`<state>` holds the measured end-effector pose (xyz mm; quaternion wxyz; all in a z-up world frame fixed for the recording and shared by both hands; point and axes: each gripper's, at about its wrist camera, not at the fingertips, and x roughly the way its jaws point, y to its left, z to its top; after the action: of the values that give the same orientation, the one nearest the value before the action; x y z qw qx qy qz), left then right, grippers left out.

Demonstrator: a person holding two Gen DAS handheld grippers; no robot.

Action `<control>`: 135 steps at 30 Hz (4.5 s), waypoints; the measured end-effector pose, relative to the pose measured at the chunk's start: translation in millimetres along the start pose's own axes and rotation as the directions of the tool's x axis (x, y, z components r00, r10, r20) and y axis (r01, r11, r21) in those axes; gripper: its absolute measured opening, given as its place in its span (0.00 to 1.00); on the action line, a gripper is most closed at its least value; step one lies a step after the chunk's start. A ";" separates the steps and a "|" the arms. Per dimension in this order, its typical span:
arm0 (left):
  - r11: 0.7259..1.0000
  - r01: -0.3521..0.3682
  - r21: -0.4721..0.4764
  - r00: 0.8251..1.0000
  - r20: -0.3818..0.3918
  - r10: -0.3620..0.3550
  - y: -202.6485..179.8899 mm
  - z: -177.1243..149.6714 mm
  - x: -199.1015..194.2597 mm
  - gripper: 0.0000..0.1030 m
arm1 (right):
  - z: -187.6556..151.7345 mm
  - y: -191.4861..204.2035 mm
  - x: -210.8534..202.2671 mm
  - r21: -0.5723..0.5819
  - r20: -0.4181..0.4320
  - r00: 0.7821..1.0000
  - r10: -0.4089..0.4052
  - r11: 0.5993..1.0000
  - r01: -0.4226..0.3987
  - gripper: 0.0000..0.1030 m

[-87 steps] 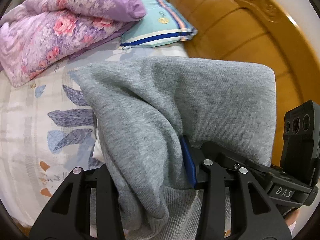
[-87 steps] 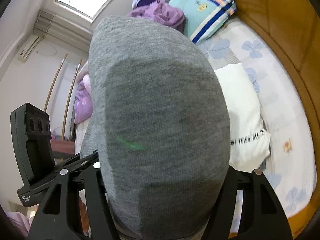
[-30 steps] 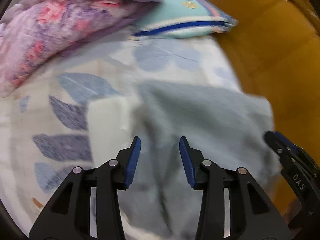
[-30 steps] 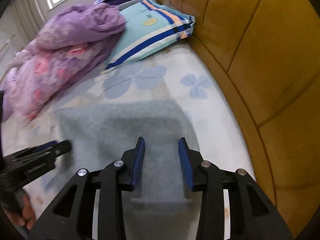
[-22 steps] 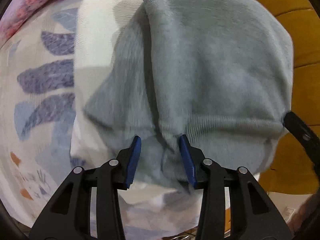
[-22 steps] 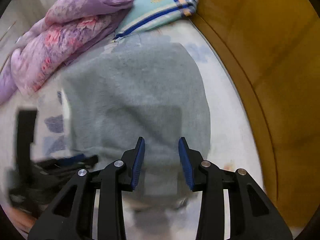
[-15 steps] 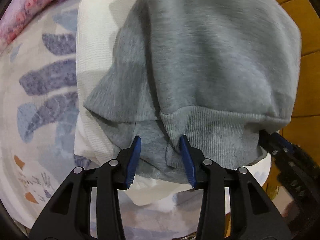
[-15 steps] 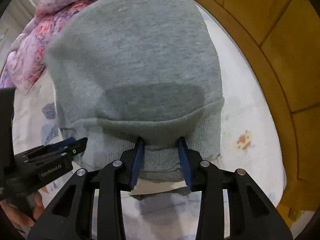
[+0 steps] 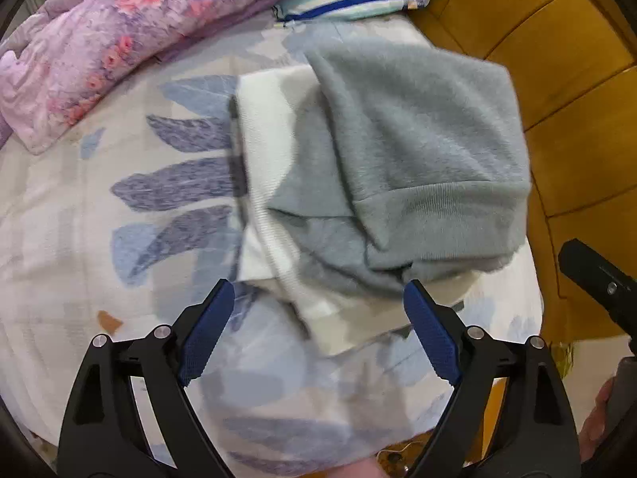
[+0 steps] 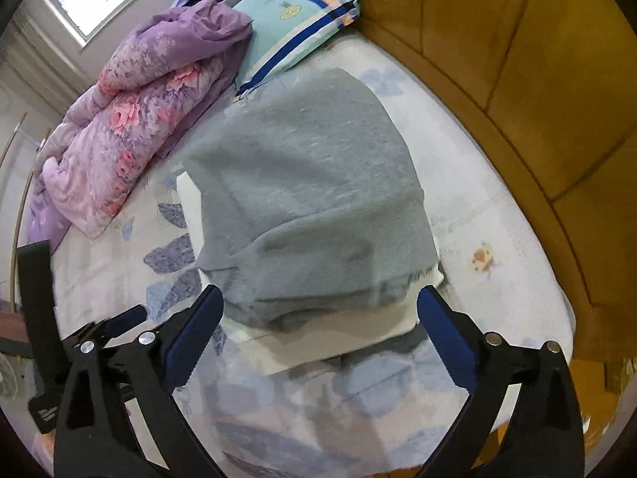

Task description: Fold large clothes

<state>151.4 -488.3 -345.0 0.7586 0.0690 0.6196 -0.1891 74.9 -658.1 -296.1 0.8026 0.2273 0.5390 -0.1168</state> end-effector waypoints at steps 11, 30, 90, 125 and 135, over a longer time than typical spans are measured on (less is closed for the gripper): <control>0.995 -0.042 0.090 0.986 0.166 0.026 85.8 -58.9 -141.3 0.86 | -68.4 90.5 -110.7 0.018 0.276 0.961 -0.033 0.999 0.029 0.92; 0.991 -0.084 0.101 0.905 0.425 0.033 162.9 -194.9 -356.3 0.91 | -195.4 239.5 -252.9 -0.067 0.488 0.872 0.038 0.998 -0.007 0.93; 0.962 -0.082 0.261 0.884 0.465 -0.051 355.1 -224.6 -398.1 0.92 | -300.5 459.5 -241.0 0.039 0.531 0.833 -0.157 0.986 0.160 0.93; 0.971 -0.087 0.225 0.900 0.436 -0.021 351.3 -195.9 -378.7 0.92 | -269.3 446.9 -222.7 -0.001 0.503 0.855 -0.129 0.989 0.150 0.93; 0.971 -0.090 0.222 0.900 0.436 -0.016 348.6 -194.9 -377.1 0.92 | -265.9 441.9 -218.2 -0.002 0.497 0.857 -0.132 0.988 0.153 0.93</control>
<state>42.5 -25.9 -69.2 0.8676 0.1267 0.4061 -0.2576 -35.4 -156.0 -74.0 0.9076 0.1328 0.3326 -0.2190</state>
